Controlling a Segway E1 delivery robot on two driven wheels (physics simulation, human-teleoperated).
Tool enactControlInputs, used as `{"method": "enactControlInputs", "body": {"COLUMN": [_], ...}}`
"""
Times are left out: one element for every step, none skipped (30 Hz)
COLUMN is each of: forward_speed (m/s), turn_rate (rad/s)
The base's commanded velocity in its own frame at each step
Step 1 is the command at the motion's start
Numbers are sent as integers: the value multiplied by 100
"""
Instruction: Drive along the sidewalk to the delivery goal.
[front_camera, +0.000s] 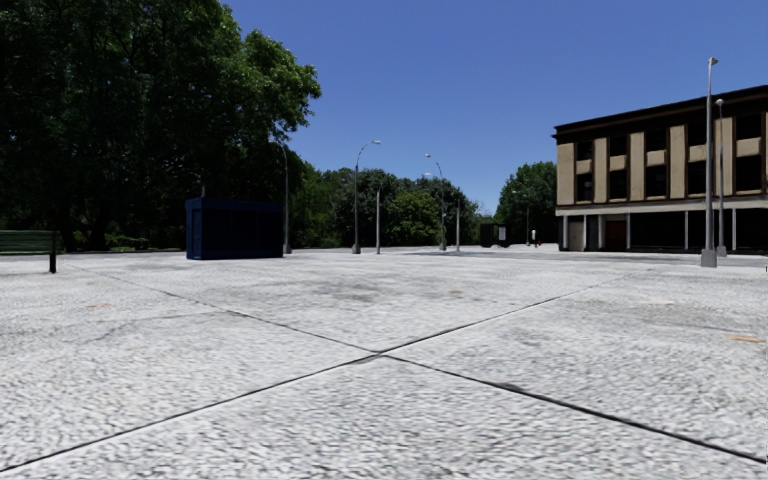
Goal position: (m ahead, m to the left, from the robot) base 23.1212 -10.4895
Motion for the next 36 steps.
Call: {"method": "enactControlInputs", "body": {"forward_speed": [200, 200, 200, 200, 200, 200, 200, 200, 200, 200, 200, 200, 200, 200, 200, 200, 200, 200, 200, 200, 200, 200, 200, 200, 200, 200, 200, 200, 200, 200, 200, 200, 200, 200, 200, 200], "turn_rate": [0, 0, 0, 0, 0, 0, 0, 0, 0, 0, 0, 0, 0, 0, 0, 0, 0, 0, 0, 0, 0, 0, 0, 0, 0, 0, 0, 0, 0, 0, 0, 0, 0, 0, 0, 0]}}
